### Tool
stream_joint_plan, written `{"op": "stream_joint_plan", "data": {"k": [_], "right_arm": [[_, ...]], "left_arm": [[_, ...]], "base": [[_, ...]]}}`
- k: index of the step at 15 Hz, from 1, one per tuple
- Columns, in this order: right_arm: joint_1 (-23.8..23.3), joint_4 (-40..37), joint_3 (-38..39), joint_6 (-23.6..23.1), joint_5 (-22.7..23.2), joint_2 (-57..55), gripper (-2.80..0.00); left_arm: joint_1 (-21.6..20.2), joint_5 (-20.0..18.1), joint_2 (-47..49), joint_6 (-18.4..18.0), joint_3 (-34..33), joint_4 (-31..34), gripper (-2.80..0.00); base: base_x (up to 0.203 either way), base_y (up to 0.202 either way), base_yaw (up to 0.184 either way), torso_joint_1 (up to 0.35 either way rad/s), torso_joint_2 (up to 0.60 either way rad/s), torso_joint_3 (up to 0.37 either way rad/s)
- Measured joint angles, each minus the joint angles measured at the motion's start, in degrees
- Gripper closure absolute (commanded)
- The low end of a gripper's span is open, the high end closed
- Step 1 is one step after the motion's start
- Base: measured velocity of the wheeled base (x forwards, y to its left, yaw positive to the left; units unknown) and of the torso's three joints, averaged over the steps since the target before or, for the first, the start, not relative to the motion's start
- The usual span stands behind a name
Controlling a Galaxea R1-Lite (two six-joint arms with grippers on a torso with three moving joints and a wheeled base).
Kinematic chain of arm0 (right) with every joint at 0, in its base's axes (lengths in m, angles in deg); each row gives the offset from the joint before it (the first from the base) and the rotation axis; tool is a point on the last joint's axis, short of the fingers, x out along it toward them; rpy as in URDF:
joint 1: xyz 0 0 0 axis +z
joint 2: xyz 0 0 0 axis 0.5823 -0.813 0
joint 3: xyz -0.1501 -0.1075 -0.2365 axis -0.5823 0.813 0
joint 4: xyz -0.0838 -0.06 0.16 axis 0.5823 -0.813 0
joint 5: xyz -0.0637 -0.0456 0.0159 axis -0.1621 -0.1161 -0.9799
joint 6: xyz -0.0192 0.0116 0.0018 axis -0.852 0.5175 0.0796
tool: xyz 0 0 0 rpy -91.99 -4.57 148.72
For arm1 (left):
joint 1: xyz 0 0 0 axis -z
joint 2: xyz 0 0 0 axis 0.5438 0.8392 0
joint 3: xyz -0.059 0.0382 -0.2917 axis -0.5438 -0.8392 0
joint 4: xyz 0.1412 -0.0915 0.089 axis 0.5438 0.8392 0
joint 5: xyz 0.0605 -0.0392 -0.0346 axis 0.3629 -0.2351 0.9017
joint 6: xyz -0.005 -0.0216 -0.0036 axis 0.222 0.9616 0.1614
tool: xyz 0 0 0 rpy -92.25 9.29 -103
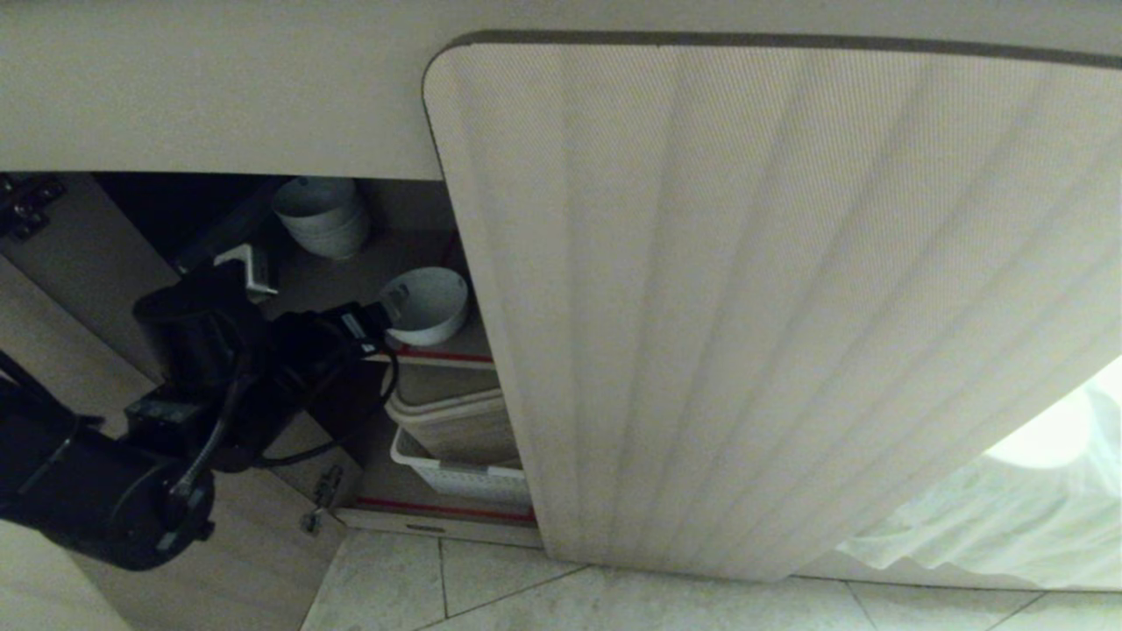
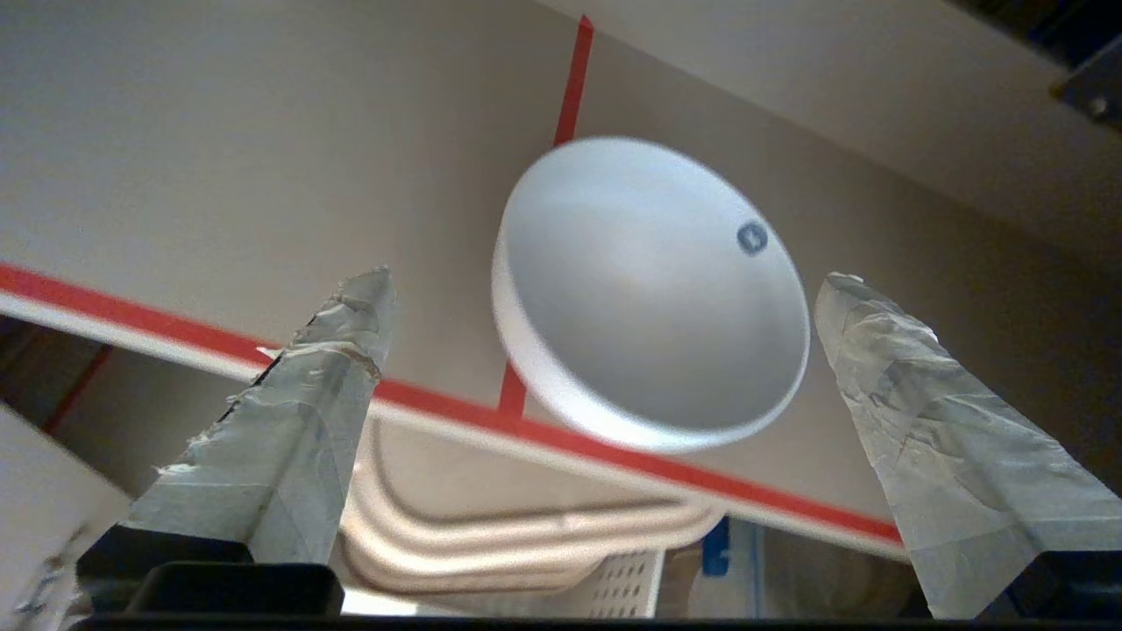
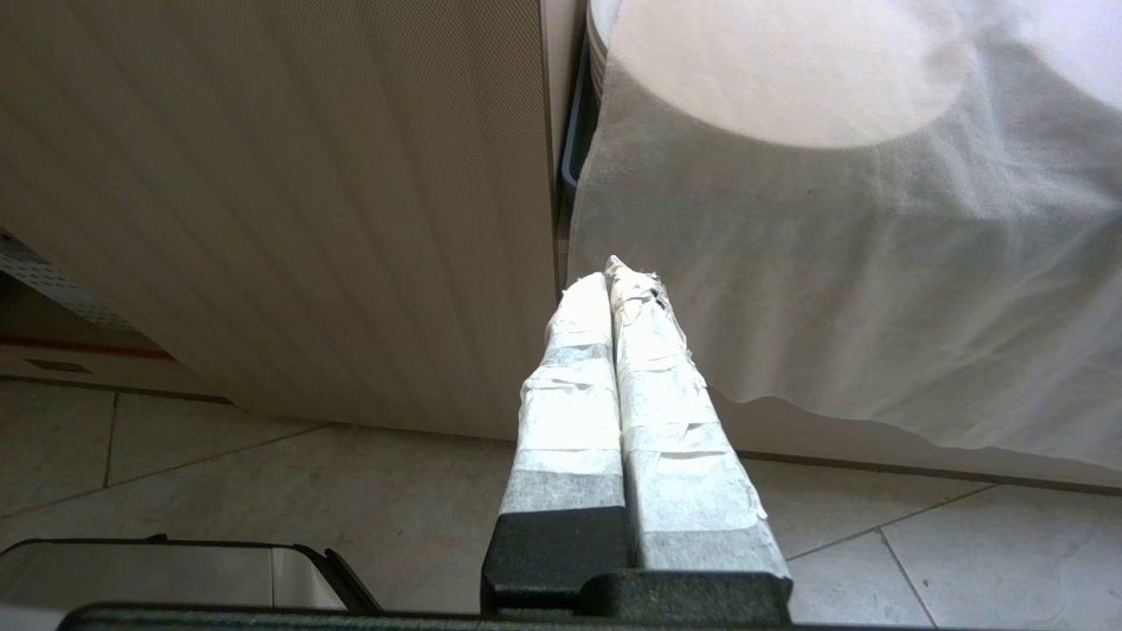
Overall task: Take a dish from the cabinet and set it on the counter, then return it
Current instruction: Close the cabinet door
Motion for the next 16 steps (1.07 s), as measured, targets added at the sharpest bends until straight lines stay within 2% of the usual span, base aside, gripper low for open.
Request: {"op": "stream_joint_plan", "data": {"k": [1, 7, 16], "right_arm": [[0.0, 0.0, 0.0, 0.0, 0.0, 0.0, 0.0], [0.0, 0.0, 0.0, 0.0, 0.0, 0.0, 0.0], [0.0, 0.0, 0.0, 0.0, 0.0, 0.0, 0.0]], "left_arm": [[0.0, 0.0, -0.5, -0.1, -0.9, -0.2, 0.0], [0.1, 0.0, -3.0, -1.7, -4.8, -1.6, 0.0], [-0.2, 0.6, -7.7, -2.0, -9.8, -1.4, 0.0]], "base": [[0.0, 0.0, 0.0, 0.0, 0.0, 0.0], [0.0, 0.0, 0.0, 0.0, 0.0, 0.0], [0.0, 0.0, 0.0, 0.0, 0.0, 0.0]]}}
